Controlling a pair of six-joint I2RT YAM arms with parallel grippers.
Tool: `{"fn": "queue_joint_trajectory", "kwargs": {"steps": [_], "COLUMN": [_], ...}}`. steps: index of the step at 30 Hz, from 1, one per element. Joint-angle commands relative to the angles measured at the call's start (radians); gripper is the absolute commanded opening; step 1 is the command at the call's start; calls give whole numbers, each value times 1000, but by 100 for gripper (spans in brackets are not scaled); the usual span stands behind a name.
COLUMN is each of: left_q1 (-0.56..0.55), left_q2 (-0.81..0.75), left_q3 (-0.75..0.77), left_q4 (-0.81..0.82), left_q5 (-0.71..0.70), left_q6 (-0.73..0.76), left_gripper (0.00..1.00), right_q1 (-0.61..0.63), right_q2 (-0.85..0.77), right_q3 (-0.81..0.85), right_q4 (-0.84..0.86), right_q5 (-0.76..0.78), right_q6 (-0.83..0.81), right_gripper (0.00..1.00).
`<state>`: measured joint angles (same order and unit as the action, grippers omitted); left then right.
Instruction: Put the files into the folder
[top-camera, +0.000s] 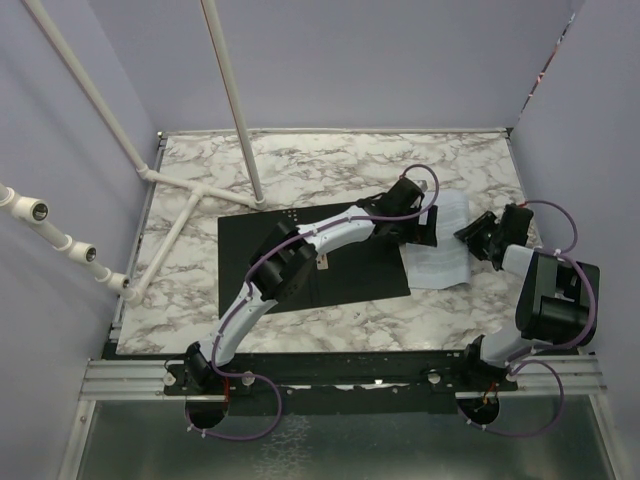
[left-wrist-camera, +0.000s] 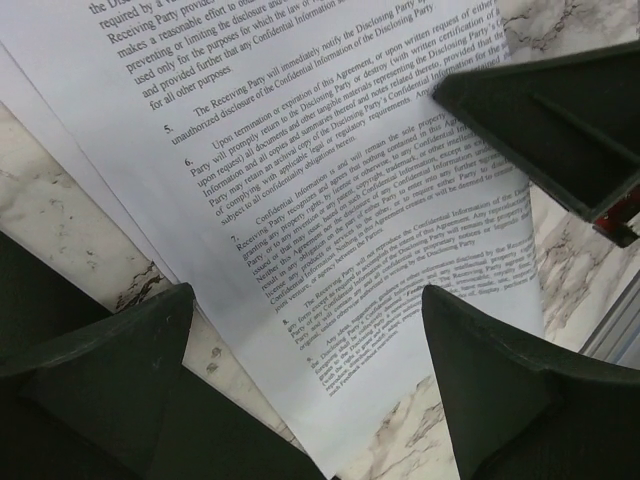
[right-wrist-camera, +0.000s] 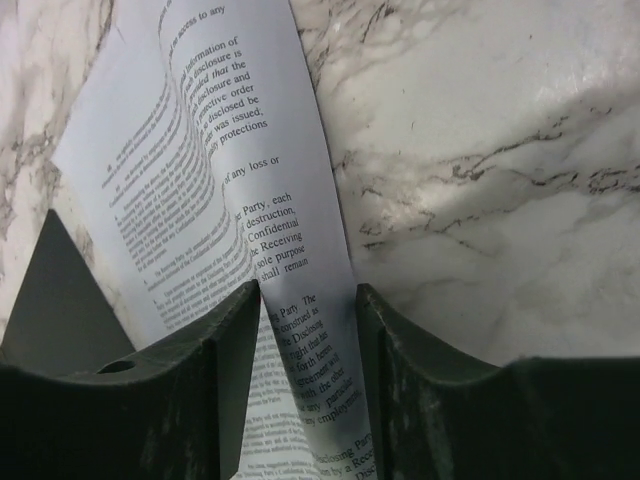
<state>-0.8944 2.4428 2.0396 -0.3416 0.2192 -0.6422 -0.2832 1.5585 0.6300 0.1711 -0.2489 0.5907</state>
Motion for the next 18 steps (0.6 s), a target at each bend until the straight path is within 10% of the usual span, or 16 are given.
{"fn": "queue_joint_trajectory", "kwargs": {"steps": [1, 18], "left_q1": [-14, -13], "left_q2": [69, 19], "left_q3": [-4, -44], "left_q4": [-51, -52], "left_q5": [16, -4], "left_q6": [-9, 8], "left_gripper": [99, 99], "right_q1": [6, 6], "right_q2": [-23, -310], "right_q3": [-48, 29], "right_q4": [-166, -345], "right_q5": [-2, 100], "right_q6": [3, 20], "right_gripper": [42, 26]}}
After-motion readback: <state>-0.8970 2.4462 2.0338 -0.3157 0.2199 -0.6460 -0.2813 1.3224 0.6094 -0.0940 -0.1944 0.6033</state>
